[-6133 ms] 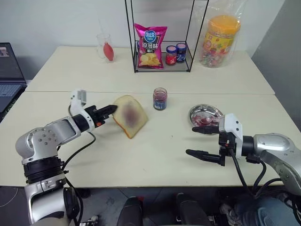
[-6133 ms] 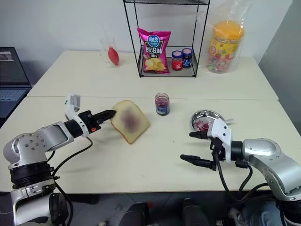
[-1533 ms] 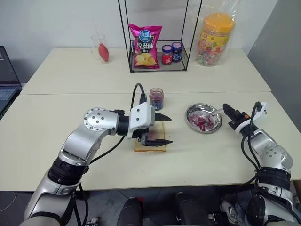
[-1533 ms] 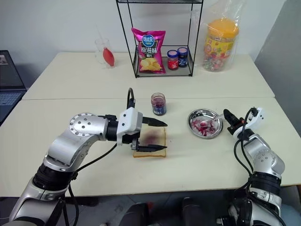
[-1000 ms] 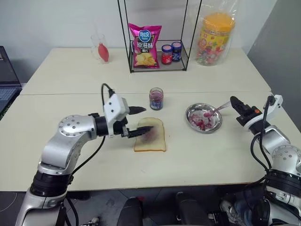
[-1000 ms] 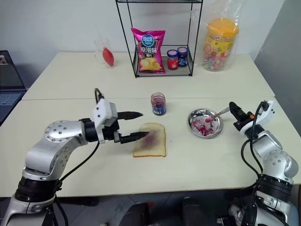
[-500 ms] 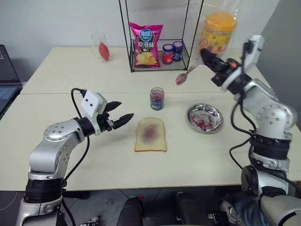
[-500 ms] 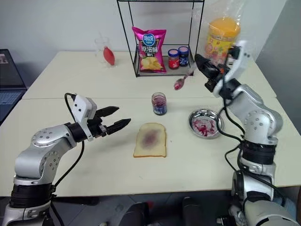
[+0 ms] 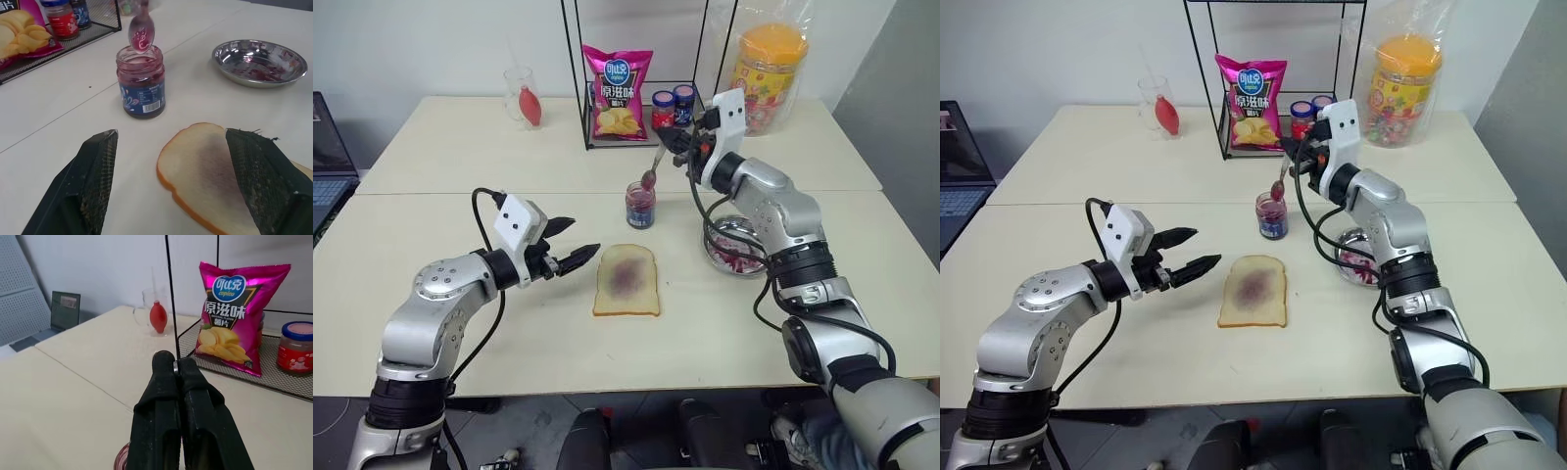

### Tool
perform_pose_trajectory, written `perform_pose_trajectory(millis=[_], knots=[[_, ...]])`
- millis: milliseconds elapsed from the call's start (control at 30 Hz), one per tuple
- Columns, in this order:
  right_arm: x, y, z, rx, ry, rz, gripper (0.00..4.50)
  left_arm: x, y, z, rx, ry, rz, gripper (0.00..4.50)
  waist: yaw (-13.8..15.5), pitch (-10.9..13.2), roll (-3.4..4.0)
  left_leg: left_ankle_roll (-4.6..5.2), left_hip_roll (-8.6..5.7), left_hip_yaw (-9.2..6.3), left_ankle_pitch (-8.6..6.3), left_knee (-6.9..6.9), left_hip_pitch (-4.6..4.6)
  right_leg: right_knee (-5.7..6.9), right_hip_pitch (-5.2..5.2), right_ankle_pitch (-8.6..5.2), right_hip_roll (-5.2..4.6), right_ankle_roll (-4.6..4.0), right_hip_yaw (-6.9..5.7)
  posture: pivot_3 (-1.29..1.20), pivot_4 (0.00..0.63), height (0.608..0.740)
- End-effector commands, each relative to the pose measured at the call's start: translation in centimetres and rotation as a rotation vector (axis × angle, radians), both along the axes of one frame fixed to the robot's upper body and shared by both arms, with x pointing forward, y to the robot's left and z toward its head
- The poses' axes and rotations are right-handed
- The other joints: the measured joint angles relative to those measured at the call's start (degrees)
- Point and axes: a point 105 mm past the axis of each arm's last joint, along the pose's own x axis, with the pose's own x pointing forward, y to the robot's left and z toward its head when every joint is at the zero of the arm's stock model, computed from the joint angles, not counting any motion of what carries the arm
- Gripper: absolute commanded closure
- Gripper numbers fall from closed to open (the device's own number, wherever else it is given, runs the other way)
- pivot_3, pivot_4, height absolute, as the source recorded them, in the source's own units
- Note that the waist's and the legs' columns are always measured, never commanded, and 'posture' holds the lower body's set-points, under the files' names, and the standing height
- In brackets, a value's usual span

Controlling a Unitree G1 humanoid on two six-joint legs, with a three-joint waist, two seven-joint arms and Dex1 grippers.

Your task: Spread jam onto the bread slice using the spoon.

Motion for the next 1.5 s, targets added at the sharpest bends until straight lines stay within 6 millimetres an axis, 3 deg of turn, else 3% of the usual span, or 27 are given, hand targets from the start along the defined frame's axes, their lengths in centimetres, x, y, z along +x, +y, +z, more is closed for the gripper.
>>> perform_pose_trajectory(millis=[33,433,667,1033,1500], knots=[[-0.3,0.8,1.6,-0.017,-0.087,0.040,4.46,-0.5,-0.5,1.2,0.016,-0.055,-0.026,0.84,-0.02,0.00,0.00,0.00,0.00,0.00,0.00,0.00,0.00,0.00,0.00,0.00,0.00,0.00,0.00,0.00,0.150,0.740],[0.1,2.9,-1.2,-0.191,-0.161,0.074,4.46,0.2,0.2,1.7,0.049,-0.077,-0.007,0.84,-0.07,0.00,0.00,0.00,0.00,0.00,0.00,0.00,0.01,0.02,0.00,0.00,0.00,0.00,-0.01,0.00,0.150,0.740],[0.2,3.7,-2.7,-0.171,-0.034,0.118,4.46,0.6,0.5,1.8,0.068,-0.087,-0.009,0.84,-0.09,0.01,0.01,0.00,0.00,-0.01,0.00,0.00,0.02,0.03,-0.01,0.01,0.00,-0.02,0.00,0.00,0.150,0.740],[0.3,3.7,-2.2,-0.087,0.083,0.137,4.46,1.2,0.3,1.9,0.068,-0.101,-0.011,0.84,-0.10,0.01,0.01,0.00,0.00,-0.02,0.00,0.00,0.01,0.04,-0.01,0.05,0.00,-0.08,-0.02,0.00,0.150,0.740],[1.0,1.9,0.2,0.086,0.143,0.071,4.46,2.0,-0.5,2.1,0.058,-0.120,-0.032,0.84,-0.11,0.01,0.01,0.00,0.00,-0.01,0.00,-0.01,0.00,0.04,-0.03,0.05,0.00,-0.09,-0.02,0.00,0.150,0.740]])
